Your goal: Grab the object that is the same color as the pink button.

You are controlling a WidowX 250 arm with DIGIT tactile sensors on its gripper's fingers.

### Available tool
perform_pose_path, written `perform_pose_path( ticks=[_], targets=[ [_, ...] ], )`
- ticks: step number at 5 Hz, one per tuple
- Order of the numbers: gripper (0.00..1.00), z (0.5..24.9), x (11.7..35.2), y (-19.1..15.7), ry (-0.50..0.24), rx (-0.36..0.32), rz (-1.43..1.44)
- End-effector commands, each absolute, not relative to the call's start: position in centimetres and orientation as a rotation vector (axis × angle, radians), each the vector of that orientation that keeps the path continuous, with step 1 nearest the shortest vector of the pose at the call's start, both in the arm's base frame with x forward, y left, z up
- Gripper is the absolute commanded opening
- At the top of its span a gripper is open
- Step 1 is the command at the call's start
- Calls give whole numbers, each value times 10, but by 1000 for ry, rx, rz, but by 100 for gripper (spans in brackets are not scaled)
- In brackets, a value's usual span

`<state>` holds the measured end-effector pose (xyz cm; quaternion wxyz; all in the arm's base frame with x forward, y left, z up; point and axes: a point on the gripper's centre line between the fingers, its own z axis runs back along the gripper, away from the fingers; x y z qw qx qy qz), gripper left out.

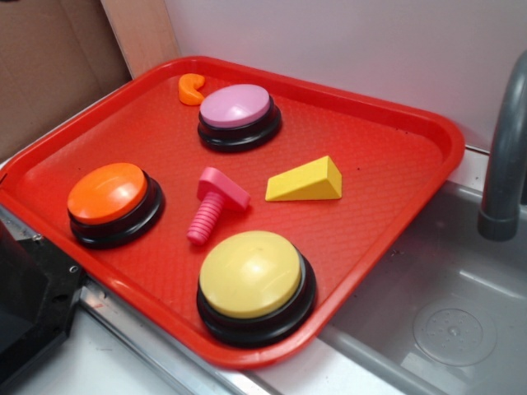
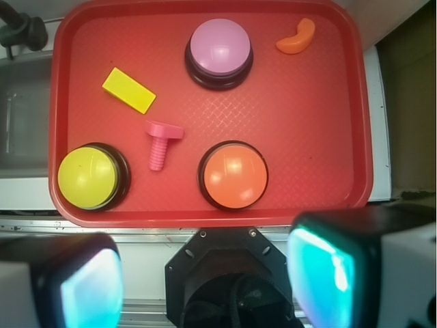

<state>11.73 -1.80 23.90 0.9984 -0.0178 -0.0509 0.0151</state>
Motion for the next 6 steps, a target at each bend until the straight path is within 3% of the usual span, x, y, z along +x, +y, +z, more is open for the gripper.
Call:
perform_pose_path(
  ticks=[1,3,5,6],
  targets=[
    [100,239,117,-18,-102,-36,30],
    [100,175,162,-39,-55,-44,176],
    [100,102,199,-66,-122,-44,249],
    [100,79,208,-75,-156,-48,298]
  ],
)
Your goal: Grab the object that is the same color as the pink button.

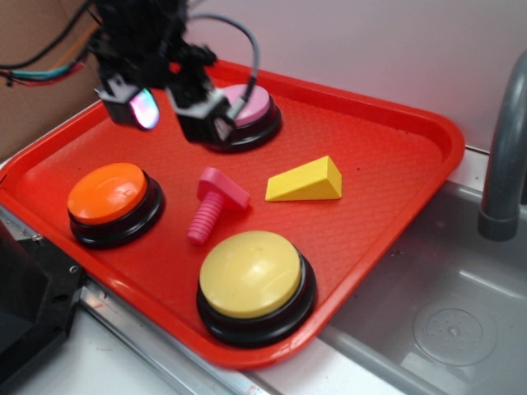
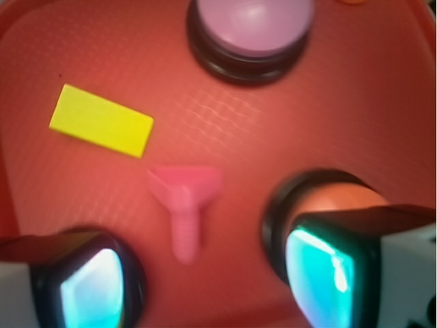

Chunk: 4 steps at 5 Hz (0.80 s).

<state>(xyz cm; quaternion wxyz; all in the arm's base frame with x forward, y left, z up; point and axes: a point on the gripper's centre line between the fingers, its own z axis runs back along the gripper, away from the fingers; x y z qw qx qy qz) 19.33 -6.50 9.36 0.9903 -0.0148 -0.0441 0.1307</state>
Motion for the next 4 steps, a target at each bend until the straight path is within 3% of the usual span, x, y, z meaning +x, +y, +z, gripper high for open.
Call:
perform_pose_path(
  ticks=[1,3,4],
  targets=[
    [100,62,210,-78,-109,-28,304],
    [100,31,211,-75,-46,14,345],
    [100,27,211,-75,-48,22,343]
  ],
)
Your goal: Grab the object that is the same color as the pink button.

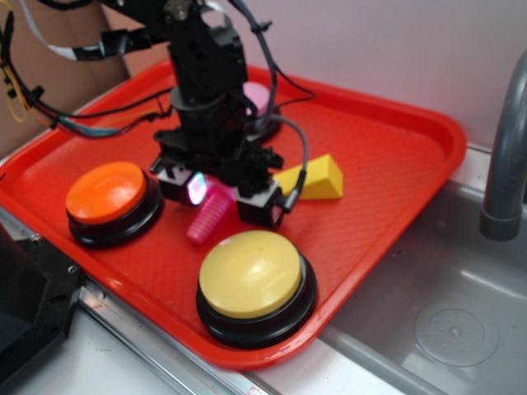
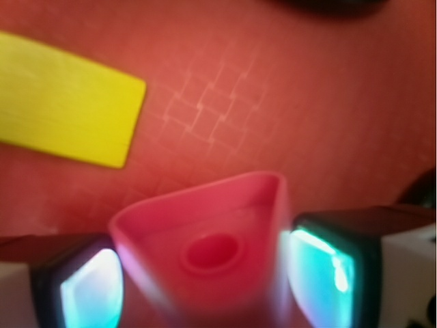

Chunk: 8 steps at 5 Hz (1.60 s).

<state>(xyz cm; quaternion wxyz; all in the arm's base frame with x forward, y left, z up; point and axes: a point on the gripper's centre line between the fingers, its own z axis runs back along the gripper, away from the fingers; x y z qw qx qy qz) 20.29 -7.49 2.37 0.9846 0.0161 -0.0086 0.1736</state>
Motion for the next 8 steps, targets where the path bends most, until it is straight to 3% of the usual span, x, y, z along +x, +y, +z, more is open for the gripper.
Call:
perform_pose_path(
  ticks=[1,5,6,8],
  targets=[
    [0,30,211,-77,-75,34,337],
    [0,57,215,-74,-137,67,286],
    [0,98,219,-64,-122,13,292],
    [0,183,226,-33,-88,-177,270]
  ],
)
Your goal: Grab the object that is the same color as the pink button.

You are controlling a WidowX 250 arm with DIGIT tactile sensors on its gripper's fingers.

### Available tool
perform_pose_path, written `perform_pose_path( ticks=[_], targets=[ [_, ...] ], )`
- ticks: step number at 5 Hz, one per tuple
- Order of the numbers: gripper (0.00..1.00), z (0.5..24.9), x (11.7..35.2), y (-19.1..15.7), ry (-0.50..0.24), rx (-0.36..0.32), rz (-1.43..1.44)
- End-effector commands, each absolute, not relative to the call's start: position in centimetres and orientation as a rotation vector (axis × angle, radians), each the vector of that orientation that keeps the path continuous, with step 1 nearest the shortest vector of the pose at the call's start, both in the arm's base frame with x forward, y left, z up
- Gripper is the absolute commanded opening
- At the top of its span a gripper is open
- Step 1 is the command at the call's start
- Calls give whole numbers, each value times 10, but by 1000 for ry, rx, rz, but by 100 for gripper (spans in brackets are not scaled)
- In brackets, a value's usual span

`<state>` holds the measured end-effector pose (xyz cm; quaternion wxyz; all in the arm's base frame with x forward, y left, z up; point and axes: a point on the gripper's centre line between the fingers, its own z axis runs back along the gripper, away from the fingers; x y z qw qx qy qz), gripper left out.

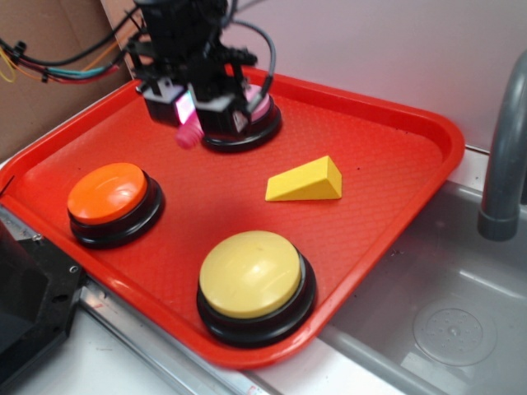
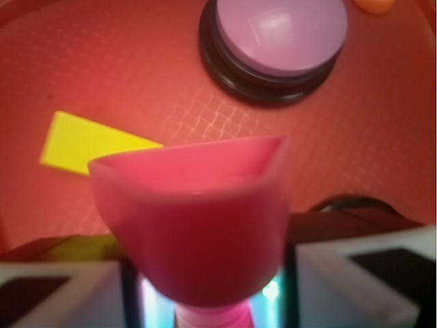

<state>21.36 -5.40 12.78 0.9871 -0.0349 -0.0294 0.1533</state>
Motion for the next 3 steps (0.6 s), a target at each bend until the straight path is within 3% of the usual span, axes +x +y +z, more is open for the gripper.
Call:
perform_pose_path(
  ticks=[1,2,3],
  targets=[
    [0,220,230,-15,-74,-198,266],
    [0,235,233,-12,-102,-197,256],
    [0,231,236,-19,-134,-147,243]
  ],
)
